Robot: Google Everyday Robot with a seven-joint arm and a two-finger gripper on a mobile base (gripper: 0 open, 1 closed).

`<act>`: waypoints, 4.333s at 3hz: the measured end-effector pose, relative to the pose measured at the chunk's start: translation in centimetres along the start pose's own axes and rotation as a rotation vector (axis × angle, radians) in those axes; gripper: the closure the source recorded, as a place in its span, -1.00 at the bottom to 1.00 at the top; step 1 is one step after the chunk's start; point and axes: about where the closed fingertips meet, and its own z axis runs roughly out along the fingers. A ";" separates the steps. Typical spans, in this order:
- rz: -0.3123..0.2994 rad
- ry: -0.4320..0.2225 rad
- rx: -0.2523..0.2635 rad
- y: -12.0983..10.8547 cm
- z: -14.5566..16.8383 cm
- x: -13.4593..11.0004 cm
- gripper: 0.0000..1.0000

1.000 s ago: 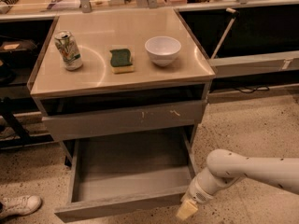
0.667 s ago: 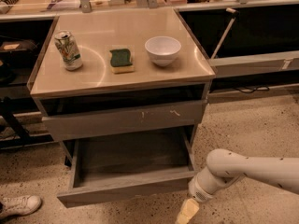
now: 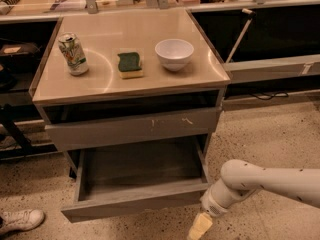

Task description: Close middle drawer

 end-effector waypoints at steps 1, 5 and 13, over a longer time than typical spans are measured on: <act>0.000 0.000 0.000 0.0 0.0 0.0 -0.32; -0.082 0.004 0.073 -3.0 -1.4 -4.8 1.00; -0.082 0.005 0.072 -3.0 -1.4 -4.8 -0.16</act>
Offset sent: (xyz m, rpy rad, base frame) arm 0.0056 0.0012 0.0005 0.0006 -0.0053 0.0086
